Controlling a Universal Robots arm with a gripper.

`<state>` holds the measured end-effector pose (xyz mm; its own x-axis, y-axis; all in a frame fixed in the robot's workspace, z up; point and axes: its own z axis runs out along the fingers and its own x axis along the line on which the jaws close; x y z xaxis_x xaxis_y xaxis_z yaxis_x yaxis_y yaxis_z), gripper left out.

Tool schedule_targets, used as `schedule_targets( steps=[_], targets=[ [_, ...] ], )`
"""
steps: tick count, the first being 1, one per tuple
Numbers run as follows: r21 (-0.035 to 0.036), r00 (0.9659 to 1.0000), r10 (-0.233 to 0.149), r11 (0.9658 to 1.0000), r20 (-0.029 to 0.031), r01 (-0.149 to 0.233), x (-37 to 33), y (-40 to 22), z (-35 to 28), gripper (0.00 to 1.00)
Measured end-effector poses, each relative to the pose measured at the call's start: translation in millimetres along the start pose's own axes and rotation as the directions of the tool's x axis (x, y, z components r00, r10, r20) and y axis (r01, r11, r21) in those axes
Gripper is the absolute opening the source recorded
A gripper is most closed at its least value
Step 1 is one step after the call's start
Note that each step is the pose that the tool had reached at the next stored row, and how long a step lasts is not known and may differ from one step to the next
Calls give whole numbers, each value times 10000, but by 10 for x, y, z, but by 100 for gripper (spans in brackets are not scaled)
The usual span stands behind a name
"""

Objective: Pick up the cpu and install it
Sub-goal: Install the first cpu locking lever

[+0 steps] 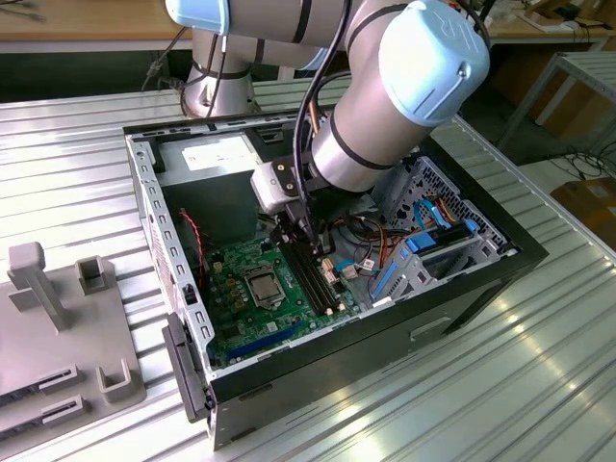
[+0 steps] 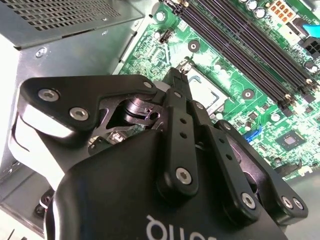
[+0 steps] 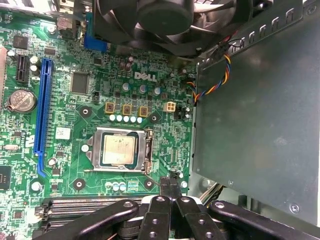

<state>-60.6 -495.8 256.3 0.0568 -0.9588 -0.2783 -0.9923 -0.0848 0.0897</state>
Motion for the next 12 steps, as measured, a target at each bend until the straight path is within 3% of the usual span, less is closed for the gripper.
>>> schedule_targets(
  steps=[6,12],
  targets=[
    [0,10000,3,10000,-30,-3,-63,5,-58,10],
    [0,10000,1,10000,-28,-1,-150,-4,-25,10]
  ],
)
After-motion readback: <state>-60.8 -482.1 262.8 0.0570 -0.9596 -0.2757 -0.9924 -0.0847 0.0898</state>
